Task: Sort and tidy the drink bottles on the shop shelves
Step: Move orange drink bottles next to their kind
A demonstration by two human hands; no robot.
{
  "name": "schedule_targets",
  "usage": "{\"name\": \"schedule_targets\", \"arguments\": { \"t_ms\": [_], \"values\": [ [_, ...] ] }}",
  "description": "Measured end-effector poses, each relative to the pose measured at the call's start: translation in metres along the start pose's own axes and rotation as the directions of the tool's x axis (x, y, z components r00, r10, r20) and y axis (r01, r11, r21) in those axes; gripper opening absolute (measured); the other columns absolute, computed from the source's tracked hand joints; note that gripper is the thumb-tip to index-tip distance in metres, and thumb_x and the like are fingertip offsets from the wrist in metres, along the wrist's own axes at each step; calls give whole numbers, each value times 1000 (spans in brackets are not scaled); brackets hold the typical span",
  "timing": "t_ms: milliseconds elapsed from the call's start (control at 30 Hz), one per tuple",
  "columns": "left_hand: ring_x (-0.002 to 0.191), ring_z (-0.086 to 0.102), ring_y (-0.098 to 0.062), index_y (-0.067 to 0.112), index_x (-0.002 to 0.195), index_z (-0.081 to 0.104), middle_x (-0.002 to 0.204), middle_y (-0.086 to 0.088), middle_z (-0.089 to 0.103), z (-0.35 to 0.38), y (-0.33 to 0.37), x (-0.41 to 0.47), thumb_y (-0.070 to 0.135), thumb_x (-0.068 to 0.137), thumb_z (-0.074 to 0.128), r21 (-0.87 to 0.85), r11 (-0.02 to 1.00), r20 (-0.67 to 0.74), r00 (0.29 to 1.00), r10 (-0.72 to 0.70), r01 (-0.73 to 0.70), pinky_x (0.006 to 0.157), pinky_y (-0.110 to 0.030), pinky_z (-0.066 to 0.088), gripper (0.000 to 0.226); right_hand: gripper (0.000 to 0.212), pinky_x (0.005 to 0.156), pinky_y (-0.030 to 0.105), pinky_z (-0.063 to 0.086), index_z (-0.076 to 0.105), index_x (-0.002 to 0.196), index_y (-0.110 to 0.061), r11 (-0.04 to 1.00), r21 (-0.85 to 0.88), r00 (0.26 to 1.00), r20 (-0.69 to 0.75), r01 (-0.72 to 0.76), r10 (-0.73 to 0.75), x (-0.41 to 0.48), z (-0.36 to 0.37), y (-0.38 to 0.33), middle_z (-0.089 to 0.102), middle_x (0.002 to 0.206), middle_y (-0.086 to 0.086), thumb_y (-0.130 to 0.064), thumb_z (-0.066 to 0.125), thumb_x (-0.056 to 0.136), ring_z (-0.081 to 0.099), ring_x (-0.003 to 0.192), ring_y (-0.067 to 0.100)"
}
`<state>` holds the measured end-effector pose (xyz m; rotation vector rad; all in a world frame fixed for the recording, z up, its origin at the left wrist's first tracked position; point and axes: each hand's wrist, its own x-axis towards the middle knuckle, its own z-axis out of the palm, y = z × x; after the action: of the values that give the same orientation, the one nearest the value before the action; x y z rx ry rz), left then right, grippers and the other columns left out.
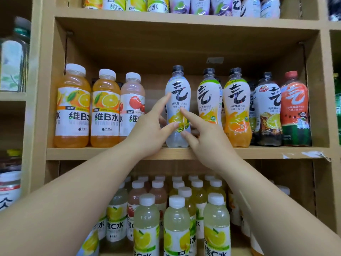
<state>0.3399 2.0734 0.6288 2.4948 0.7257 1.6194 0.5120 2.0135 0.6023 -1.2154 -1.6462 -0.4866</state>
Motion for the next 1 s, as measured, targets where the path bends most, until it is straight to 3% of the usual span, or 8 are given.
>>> {"name": "schedule_targets", "arguments": {
  "t_ms": [200, 333, 533, 600, 700, 767, 900, 1000],
  "values": [
    [92, 61, -7, 50, 154, 23, 111, 7, 61, -15, -1, -12, 34, 99, 62, 107, 991, -4, 996, 84, -83, 88, -36, 56, 69, 60, 96, 39, 55, 43, 153, -34, 997, -58, 992, -116, 43, -49, -4, 0, -8, 63, 134, -7, -35, 65, 97, 60, 118, 11],
    [96, 54, -12, 30, 143, 50, 122, 1, 59, -62, -14, -18, 27, 94, 68, 277, 953, -200, 962, 185, -126, 84, -29, 46, 52, 44, 93, 42, 56, 58, 140, -18, 973, -82, 923, -306, 218, -232, 7, -1, -39, 64, 128, 0, -30, 64, 97, 60, 117, 17],
    [119, 53, -33, 17, 132, 58, 126, -13, 56, -149, -29, -2, 25, 90, 70, 572, 819, -418, 876, 240, 49, 98, -44, 44, 45, 46, 106, 39, 42, 56, 142, -24, 943, -110, 946, -44, 316, -322, 69, 19, -106, 61, 135, -1, -40, 60, 99, 52, 126, 21],
    [122, 50, -38, 16, 136, 56, 129, -16, 55, -172, -29, 7, 32, 91, 67, 694, 713, -387, 889, 245, 105, 99, -49, 43, 49, 50, 107, 45, 41, 53, 146, -27, 933, -165, 947, 19, 320, -321, 95, 27, -122, 59, 139, 0, -45, 58, 99, 49, 131, 25],
    [125, 45, -38, 21, 138, 53, 133, -13, 55, -191, -28, 20, 50, 92, 55, 930, 323, -257, 940, 225, 176, 99, -51, 40, 54, 55, 105, 48, 40, 44, 151, -33, 895, -333, 954, 59, 297, -295, 132, 36, -135, 58, 141, 0, -53, 51, 101, 44, 136, 29],
    [137, 36, -35, 25, 147, 44, 145, -7, 50, -197, -32, 27, 56, 95, 44, 970, 199, -169, 977, 133, 141, 111, -56, 32, 61, 60, 108, 49, 34, 35, 156, -36, 880, -391, 963, 101, 268, -249, 150, 44, -138, 57, 143, 1, -59, 44, 101, 38, 142, 29],
    [155, 9, -29, 26, 158, 27, 163, 2, 32, -202, -40, 39, 54, 101, 33, 940, 318, -103, 991, -80, 123, 119, -69, 4, 64, 83, 123, 62, 3, 9, 163, -37, 881, -417, 964, 232, 222, -133, 163, 59, -140, 39, 162, 1, -75, 39, 95, 6, 158, 33],
    [152, 21, -28, 23, 137, 51, 149, -3, 49, -201, -36, 42, 45, 97, 43, 904, 410, -94, 992, -87, 122, 118, -70, 4, 47, 83, 121, 66, -8, 18, 161, -37, 873, -420, 953, 268, 249, -143, 162, 61, -143, 39, 162, -1, -78, 40, 92, -4, 158, 32]
  ]
}}
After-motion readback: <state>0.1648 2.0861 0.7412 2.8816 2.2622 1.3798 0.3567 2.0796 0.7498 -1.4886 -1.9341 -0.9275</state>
